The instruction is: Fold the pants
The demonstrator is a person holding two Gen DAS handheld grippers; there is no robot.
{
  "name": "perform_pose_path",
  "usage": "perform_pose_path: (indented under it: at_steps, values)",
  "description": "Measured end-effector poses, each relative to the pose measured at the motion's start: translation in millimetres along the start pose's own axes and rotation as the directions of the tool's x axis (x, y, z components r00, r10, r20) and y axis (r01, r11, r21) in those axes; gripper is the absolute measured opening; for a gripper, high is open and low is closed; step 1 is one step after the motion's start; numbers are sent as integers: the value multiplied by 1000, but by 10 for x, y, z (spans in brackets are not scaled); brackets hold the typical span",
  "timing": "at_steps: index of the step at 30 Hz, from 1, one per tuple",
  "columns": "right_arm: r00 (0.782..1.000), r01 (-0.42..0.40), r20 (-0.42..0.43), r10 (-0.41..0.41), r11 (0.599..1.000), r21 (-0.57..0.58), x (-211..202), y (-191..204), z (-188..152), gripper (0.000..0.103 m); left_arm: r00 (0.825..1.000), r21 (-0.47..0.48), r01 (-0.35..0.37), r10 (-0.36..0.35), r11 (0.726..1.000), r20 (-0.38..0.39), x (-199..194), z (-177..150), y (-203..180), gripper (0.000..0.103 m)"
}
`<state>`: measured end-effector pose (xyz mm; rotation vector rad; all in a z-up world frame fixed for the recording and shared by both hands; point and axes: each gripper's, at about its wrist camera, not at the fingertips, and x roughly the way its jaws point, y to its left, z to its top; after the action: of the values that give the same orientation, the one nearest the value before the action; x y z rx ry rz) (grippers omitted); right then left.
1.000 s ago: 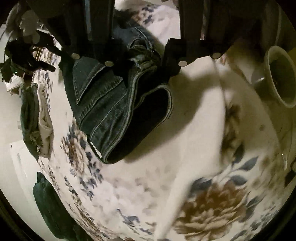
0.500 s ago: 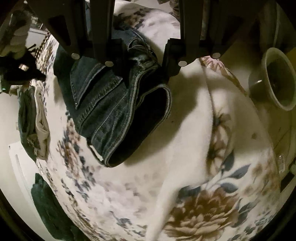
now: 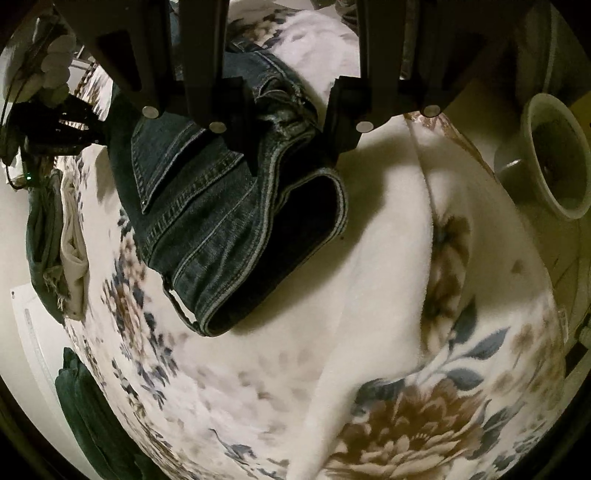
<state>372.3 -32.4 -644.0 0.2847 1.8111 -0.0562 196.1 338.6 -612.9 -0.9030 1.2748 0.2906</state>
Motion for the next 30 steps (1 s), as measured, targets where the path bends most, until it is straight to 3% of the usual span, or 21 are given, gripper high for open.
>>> perform_pose_path:
  at_steps: [2,7,8,11,14,16,17,18,20,23,26,30]
  values:
    - [996,1,92,-1,1000,-4,-222,27,-30,10,1000,-2,1,-1,1000,2,2,-4,11,28]
    - [978,-55,205,48,998,25,-534,11,-89,9,1000,-9,0,0,1000,2,37,4,18,28]
    - [972,-56,227,54,998,6,-572,31,-89,2,1000,-8,-9,9,1000,3,49,18,25,28]
    - [944,-56,326,42,998,32,-742,-46,72,0,999,-22,-7,6,1000,-41,170,87,66,33]
    - [967,-132,220,129,991,1,-677,-66,220,2,996,-76,-7,0,997,-92,176,152,76,38]
    - [973,-112,197,119,993,-46,-647,-59,56,19,996,-20,-45,43,999,-74,65,139,-27,50]
    - [972,-119,196,128,991,-55,-650,-73,-26,39,995,30,-78,80,996,-52,-26,114,-111,76]
    - [971,-139,187,148,988,-61,-643,-114,-138,53,994,69,-101,104,992,-36,-99,87,-177,94]
    - [967,-203,151,207,978,-43,-575,-237,-414,59,990,167,-138,138,976,10,-273,-21,-369,95]
    - [960,-254,125,249,967,29,-365,-487,-978,59,985,255,-173,169,951,38,-364,-239,-600,95]
    - [959,-279,96,267,949,149,-144,-900,-1494,59,983,289,-168,182,942,-24,-206,-441,-701,95]
    - [946,-324,106,306,886,331,217,-1405,-1894,59,984,237,-108,138,965,-111,71,-718,-806,95]
